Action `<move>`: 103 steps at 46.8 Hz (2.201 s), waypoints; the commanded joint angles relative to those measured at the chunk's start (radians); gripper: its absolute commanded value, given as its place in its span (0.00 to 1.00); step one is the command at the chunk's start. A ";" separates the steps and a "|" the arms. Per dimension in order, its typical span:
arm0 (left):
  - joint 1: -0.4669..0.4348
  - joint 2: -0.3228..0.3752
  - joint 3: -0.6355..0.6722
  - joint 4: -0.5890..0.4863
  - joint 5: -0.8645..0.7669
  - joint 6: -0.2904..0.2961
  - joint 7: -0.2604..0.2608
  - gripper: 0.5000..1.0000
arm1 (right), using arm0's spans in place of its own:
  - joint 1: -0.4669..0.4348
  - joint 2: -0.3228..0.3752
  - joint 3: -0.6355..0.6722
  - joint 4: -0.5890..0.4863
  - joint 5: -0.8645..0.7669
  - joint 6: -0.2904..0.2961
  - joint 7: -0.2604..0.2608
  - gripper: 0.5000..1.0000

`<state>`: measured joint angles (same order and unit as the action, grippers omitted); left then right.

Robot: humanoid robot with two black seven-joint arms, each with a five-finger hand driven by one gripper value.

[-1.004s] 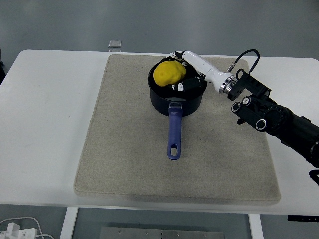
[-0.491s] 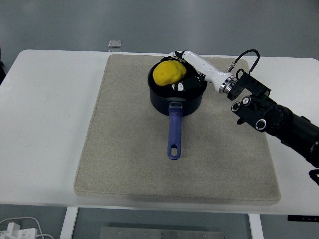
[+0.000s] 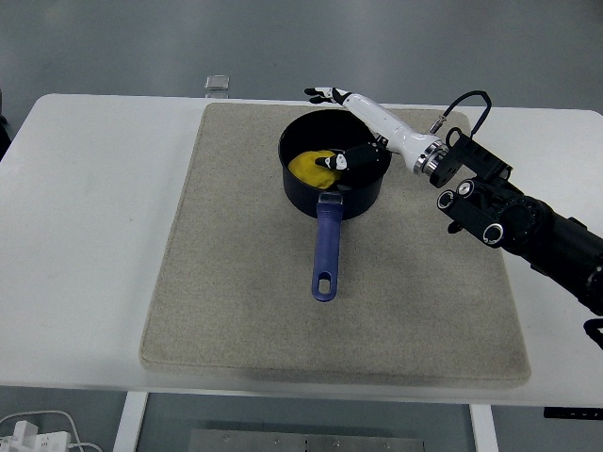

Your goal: Put the potato in the blue pot

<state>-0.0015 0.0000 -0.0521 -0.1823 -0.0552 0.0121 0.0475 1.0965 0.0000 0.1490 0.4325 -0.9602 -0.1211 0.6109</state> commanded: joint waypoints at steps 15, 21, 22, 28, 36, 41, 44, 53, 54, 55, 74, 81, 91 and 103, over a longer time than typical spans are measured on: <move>0.000 0.000 0.000 0.000 0.000 0.000 0.000 0.98 | 0.005 -0.017 0.021 0.006 0.011 0.003 0.000 0.85; 0.000 0.000 0.000 -0.002 0.000 0.000 0.000 0.98 | 0.006 -0.020 0.029 0.006 0.102 0.008 0.000 0.85; 0.000 0.000 0.000 -0.002 0.000 0.000 0.000 0.99 | 0.006 -0.025 0.029 0.006 0.127 0.008 0.000 0.85; 0.000 0.000 0.000 0.000 0.000 0.000 0.000 0.99 | 0.020 -0.043 0.030 0.005 0.279 0.014 0.000 0.85; 0.000 0.000 -0.002 0.001 0.000 0.000 0.000 0.99 | 0.019 -0.066 0.032 0.002 0.536 0.014 -0.026 0.85; 0.000 0.000 -0.002 -0.002 0.000 0.000 0.000 0.98 | 0.019 -0.072 0.034 -0.003 0.698 0.012 -0.074 0.85; 0.000 0.000 -0.002 -0.002 0.000 0.000 0.000 0.98 | 0.019 -0.080 0.034 -0.004 0.788 0.012 -0.101 0.85; 0.000 0.000 -0.002 0.000 0.000 0.000 0.000 0.99 | 0.019 -0.101 0.035 -0.009 1.038 0.018 -0.201 0.85; 0.000 0.000 -0.002 0.000 0.000 0.000 0.000 0.99 | 0.019 -0.103 0.038 -0.009 1.060 0.023 -0.213 0.85; 0.000 0.000 -0.002 -0.002 0.000 0.000 0.000 0.99 | 0.020 -0.104 0.046 -0.011 1.084 0.027 -0.223 0.85; 0.000 0.000 -0.002 -0.003 0.000 0.000 0.000 0.99 | -0.010 -0.121 0.408 -0.012 1.176 0.058 -0.312 0.85; 0.000 0.000 -0.002 -0.005 0.000 0.000 0.000 0.98 | -0.018 -0.115 0.440 -0.012 1.175 0.061 -0.304 0.85; 0.000 0.000 -0.002 -0.005 0.000 -0.001 0.000 0.99 | -0.029 -0.112 0.439 -0.012 1.169 0.066 -0.301 0.85; 0.000 0.000 -0.002 -0.006 0.002 -0.001 0.000 0.99 | -0.052 -0.112 0.439 -0.012 1.158 0.070 -0.298 0.85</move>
<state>-0.0015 0.0000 -0.0527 -0.1879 -0.0537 0.0108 0.0475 1.0565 -0.1110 0.5875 0.4204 0.2016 -0.0504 0.3116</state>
